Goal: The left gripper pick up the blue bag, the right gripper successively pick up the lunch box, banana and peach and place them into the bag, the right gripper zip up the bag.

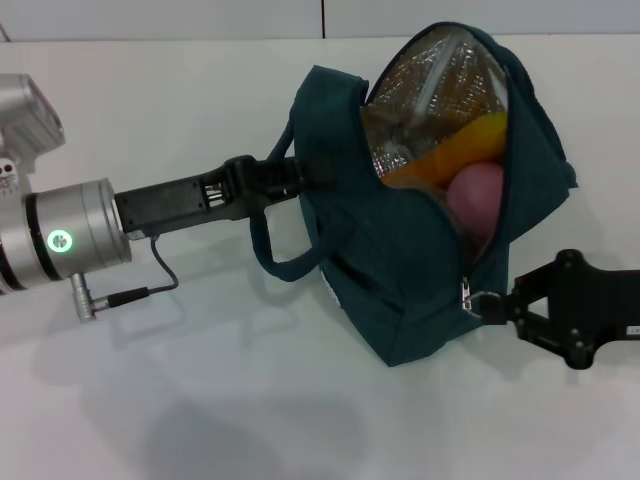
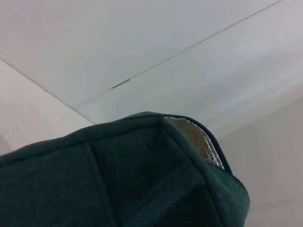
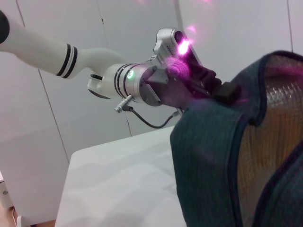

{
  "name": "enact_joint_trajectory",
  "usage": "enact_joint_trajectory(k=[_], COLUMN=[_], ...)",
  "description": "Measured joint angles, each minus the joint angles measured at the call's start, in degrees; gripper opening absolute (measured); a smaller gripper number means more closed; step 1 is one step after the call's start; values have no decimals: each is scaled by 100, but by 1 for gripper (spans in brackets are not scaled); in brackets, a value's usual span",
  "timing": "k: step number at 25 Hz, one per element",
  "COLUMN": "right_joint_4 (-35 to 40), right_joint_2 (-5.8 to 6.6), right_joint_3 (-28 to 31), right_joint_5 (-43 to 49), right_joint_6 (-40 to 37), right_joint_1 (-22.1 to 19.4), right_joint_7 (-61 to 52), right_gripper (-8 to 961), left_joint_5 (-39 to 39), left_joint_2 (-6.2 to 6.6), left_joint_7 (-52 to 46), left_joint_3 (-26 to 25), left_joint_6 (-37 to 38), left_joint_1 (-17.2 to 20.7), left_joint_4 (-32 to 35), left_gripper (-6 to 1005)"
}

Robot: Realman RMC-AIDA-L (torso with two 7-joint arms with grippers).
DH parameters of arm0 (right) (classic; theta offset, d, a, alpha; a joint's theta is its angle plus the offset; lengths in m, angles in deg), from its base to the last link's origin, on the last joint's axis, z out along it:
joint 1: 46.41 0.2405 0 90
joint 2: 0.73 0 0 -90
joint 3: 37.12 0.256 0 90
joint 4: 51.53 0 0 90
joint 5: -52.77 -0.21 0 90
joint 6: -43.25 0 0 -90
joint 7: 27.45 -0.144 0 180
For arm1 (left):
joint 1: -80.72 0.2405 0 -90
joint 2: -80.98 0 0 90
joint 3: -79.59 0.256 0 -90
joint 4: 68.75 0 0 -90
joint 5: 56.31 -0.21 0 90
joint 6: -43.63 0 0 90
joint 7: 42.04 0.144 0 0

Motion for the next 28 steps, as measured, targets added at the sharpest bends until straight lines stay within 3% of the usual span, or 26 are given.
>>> enact_joint_trajectory(k=[3, 8, 11, 16, 22, 28], right_joint_4=[216, 336, 457, 595, 1056, 1119], right_joint_2=[-1, 0, 1, 0, -14, 12], right_joint_3=[39, 58, 60, 61, 27, 2], right_joint_5=[0, -239, -363, -747, -1154, -1177], right_joint_6=[-144, -257, -330, -412, -342, -256], right_joint_1=[-66, -94, -117, -118, -11, 339], right_joint_7=[-19, -36, -38, -59, -512, -902], right_gripper=[16, 17, 17, 18, 19, 20], left_joint_5=[6, 12, 141, 398, 573, 784], left_joint_2=[-1, -1, -2, -7, 1, 19], left_joint_7=[285, 615, 931, 1486, 1934, 2123], left_joint_3=[0, 12, -1, -1, 0, -5], left_joint_6=[-11, -23, -35, -35, -23, -28], left_joint_1=[-7, -5, -23, 51, 122, 297], left_joint_4=[-70, -121, -211, -218, -207, -191], left_gripper=[67, 229, 454, 686, 872, 885])
